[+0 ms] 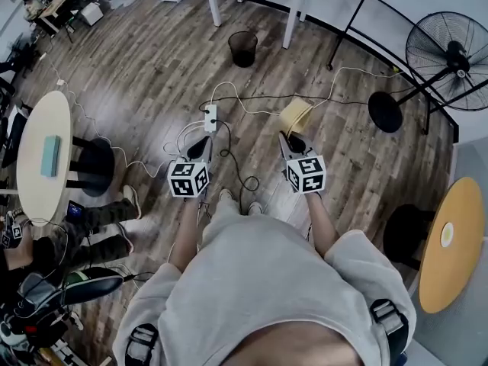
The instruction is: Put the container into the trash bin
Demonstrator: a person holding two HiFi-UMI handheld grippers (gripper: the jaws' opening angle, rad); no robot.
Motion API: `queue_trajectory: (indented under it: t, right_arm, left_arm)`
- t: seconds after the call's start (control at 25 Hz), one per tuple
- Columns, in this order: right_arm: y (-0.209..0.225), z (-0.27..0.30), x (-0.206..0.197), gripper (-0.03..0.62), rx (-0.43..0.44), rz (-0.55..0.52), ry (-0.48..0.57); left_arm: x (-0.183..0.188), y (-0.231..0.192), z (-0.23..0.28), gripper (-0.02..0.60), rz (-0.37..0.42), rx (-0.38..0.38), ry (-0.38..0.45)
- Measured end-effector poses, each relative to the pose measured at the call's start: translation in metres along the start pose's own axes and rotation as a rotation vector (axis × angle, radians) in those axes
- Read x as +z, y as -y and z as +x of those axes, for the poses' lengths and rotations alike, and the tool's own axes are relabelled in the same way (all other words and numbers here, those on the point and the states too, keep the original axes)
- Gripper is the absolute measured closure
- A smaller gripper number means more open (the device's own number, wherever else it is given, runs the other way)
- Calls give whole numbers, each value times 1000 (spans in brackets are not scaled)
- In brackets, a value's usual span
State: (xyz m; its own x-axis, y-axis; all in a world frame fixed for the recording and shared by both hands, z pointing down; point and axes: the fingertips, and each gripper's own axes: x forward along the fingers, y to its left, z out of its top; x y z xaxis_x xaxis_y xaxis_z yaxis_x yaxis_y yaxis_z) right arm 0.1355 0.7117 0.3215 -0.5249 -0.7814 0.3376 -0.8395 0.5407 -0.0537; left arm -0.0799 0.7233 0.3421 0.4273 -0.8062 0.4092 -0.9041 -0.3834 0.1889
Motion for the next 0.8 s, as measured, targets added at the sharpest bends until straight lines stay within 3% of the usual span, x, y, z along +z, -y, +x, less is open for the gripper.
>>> queue_trajectory:
  t: [0.36,0.8]
  right_arm:
    - [24,14,1,568,6,0,0]
    - [47,60,4,568,16,6,-37]
  left_arm:
    - [2,8,24,571,20,-5,-32]
    - [11,-15,76,571,11,-22,-50]
